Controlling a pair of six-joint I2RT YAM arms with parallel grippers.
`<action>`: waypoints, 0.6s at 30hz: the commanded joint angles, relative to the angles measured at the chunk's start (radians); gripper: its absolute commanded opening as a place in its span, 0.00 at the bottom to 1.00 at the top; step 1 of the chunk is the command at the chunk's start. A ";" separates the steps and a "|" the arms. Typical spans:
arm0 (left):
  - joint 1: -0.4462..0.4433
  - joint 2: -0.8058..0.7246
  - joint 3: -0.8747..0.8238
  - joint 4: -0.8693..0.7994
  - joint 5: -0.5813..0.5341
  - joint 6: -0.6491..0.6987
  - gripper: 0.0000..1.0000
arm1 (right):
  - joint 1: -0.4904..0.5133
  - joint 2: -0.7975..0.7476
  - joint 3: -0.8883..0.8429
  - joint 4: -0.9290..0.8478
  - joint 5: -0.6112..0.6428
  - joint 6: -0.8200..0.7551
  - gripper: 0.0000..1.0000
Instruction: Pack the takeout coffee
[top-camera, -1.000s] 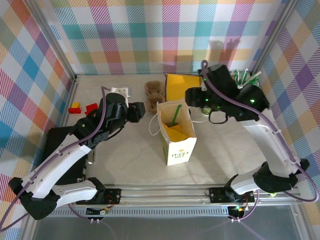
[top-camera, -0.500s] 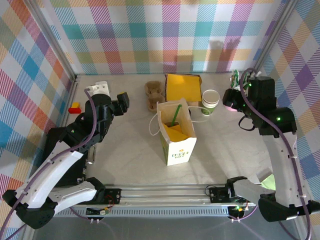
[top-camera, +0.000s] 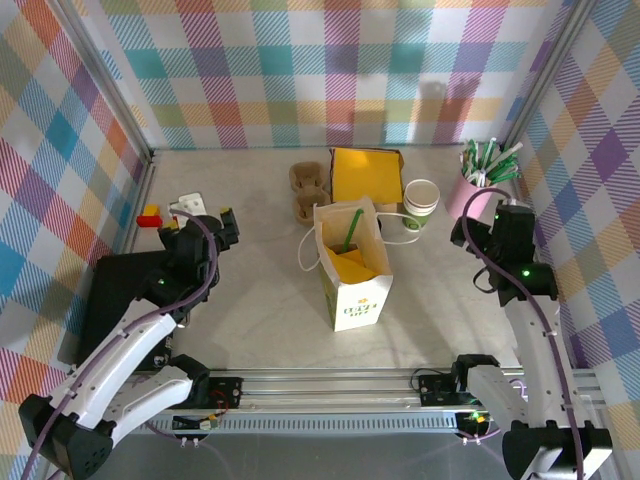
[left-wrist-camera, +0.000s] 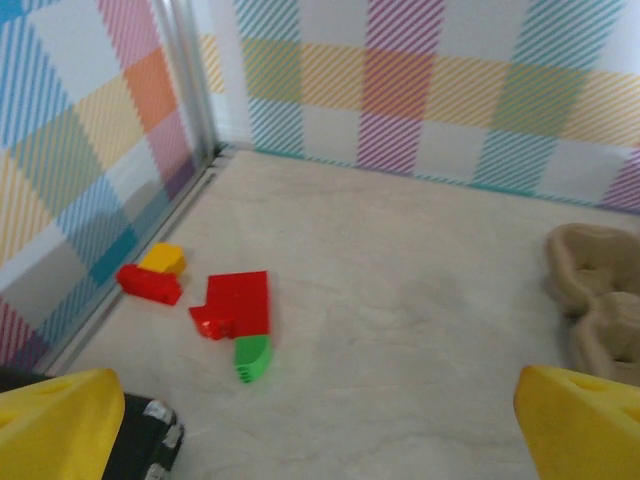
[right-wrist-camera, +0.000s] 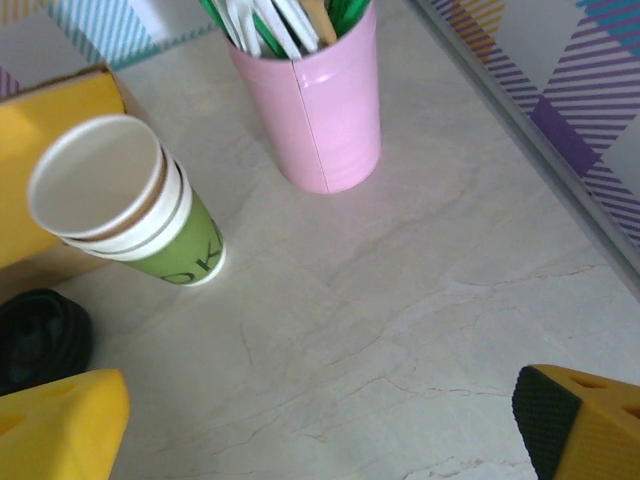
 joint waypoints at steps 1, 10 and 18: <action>0.030 -0.017 -0.084 0.151 -0.075 0.016 1.00 | -0.009 -0.005 -0.082 0.191 0.013 -0.065 0.99; 0.134 0.013 -0.337 0.439 -0.033 0.065 1.00 | -0.008 0.080 -0.336 0.609 -0.124 -0.169 0.99; 0.243 0.158 -0.473 0.697 0.201 0.136 1.00 | -0.007 0.254 -0.484 1.010 -0.184 -0.268 0.99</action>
